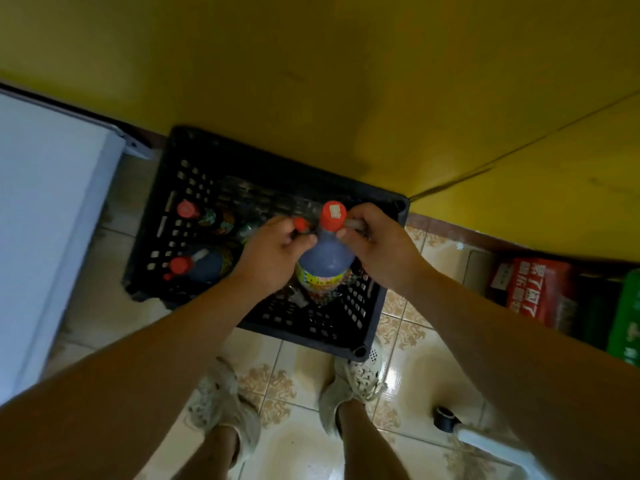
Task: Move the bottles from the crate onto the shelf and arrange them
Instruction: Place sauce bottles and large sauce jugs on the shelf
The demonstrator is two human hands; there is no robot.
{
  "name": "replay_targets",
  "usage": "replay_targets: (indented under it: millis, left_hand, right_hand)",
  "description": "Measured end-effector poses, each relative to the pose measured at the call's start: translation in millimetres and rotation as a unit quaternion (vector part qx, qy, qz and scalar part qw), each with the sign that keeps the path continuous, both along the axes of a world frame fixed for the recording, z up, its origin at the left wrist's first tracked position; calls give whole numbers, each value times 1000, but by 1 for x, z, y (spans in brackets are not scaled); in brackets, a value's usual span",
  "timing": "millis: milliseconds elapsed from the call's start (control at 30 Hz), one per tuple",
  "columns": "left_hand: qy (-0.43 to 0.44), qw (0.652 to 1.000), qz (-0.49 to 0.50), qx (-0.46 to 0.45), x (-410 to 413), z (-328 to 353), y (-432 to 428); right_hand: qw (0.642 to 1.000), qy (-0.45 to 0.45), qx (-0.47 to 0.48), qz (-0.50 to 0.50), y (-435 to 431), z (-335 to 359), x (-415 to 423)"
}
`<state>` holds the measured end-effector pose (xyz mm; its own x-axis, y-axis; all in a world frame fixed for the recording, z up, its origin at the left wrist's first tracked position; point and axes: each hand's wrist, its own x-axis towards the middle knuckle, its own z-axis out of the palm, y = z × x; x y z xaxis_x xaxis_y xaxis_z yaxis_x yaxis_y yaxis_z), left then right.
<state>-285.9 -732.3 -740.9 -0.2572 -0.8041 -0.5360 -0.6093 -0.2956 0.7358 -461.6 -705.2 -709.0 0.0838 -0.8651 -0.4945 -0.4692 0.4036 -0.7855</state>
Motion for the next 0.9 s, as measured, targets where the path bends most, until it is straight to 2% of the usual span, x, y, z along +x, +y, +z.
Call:
replay_targets:
  millis: [133,233,300,400,467,567,733,900]
  left_hand:
    - [137,988,70,21,42,94,-3]
    - [240,963,-8,120,78,155,0]
    - [257,953,-60,150,91,198,8]
    - [238,967,-47,78,102,276,17]
    - [238,971,-26,26,113,332,16]
    - [275,961,11,-20,132,416,18]
    - [310,944,66,-89,160,523,43]
    - [318,930,106,-151,168,592,75]
  right_hand:
    - [996,15,-78,-44,-8,94,32]
    - [988,6,-98,-122,-17,169,46]
    - [979,-18,-114,-170,-27,221,58]
    - [963,-1,-157,-218,-42,307,85]
    - [950,-45,-187,-244,-48,366,104]
    - [951,-134,-185,-210,-43,441,128]
    - [954,-154,-230,-113,-30,542,157]
    - [952,-159,-261,-26,-24,611,175]
